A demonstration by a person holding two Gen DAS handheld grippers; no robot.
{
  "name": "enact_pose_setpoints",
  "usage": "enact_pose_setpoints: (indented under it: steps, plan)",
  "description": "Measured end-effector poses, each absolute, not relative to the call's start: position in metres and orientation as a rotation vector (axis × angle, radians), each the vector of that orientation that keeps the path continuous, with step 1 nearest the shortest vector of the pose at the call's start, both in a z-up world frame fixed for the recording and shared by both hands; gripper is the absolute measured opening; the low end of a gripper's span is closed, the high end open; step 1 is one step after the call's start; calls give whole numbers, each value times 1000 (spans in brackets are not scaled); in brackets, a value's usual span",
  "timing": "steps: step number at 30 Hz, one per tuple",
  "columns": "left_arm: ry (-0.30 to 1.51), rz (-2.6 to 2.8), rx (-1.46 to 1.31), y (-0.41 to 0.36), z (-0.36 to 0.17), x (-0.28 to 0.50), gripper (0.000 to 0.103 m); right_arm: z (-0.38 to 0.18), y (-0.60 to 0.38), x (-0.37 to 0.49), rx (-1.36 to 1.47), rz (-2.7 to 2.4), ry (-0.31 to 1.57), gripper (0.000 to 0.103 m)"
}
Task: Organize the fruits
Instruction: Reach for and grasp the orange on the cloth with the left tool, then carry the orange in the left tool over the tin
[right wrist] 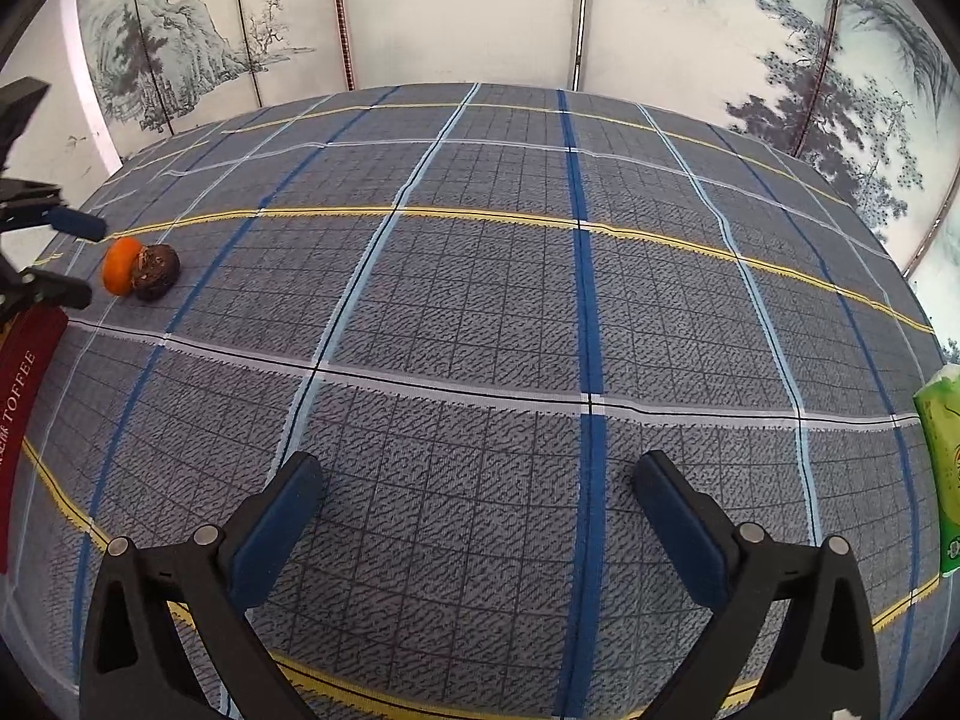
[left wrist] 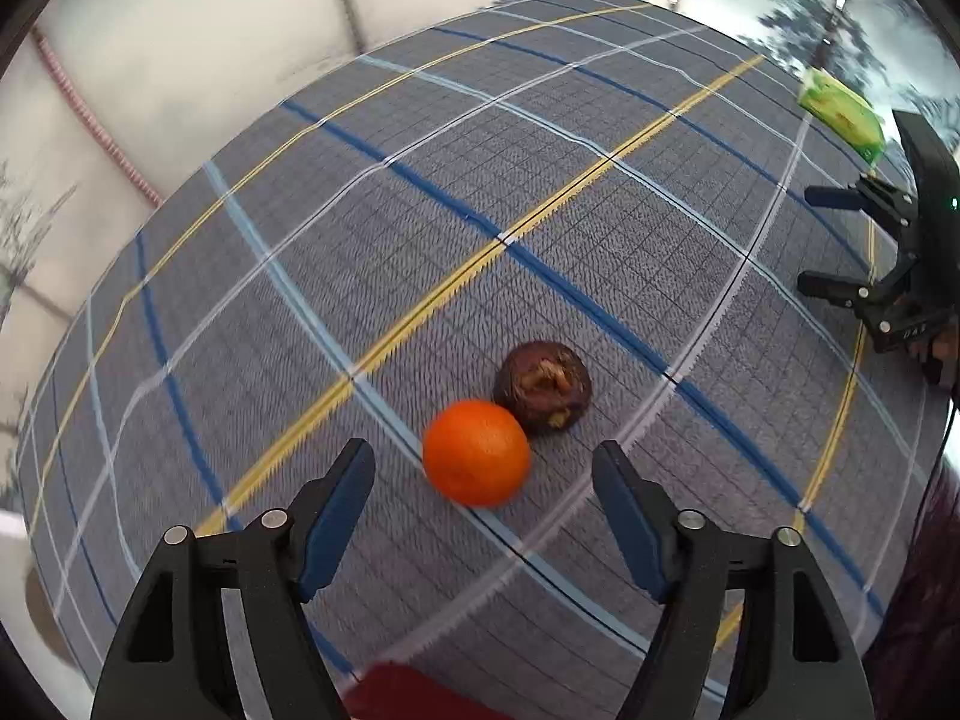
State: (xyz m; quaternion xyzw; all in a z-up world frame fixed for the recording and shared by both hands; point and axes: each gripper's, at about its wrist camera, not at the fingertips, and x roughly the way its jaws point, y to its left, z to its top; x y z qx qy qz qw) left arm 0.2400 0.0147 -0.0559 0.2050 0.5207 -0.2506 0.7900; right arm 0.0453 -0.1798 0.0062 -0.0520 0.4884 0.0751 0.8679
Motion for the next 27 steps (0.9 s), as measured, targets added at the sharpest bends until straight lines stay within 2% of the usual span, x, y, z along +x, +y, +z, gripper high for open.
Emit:
enact_pose_setpoints:
  steps: [2, 4, 6, 13, 20, 27]
  plan:
    - [1120, -573, 459, 14, -60, 242, 72, 6, -180, 45, -109, 156, 1022, 103]
    - [1146, -607, 443, 15, -67, 246, 60, 6, -180, 45, -109, 156, 1022, 103]
    - [1183, -615, 416, 17, -76, 248, 41, 6, -180, 45, -109, 156, 1023, 103]
    - [1152, -394, 306, 22, -59, 216, 40, 6, -180, 45, -108, 156, 1023, 103]
    - [1048, -236, 44, 15, -9, 134, 40, 6, -180, 45, -107, 156, 1023, 103]
    - [941, -75, -16, 10, 6, 59, 40, 6, -179, 45, -107, 152, 1023, 103]
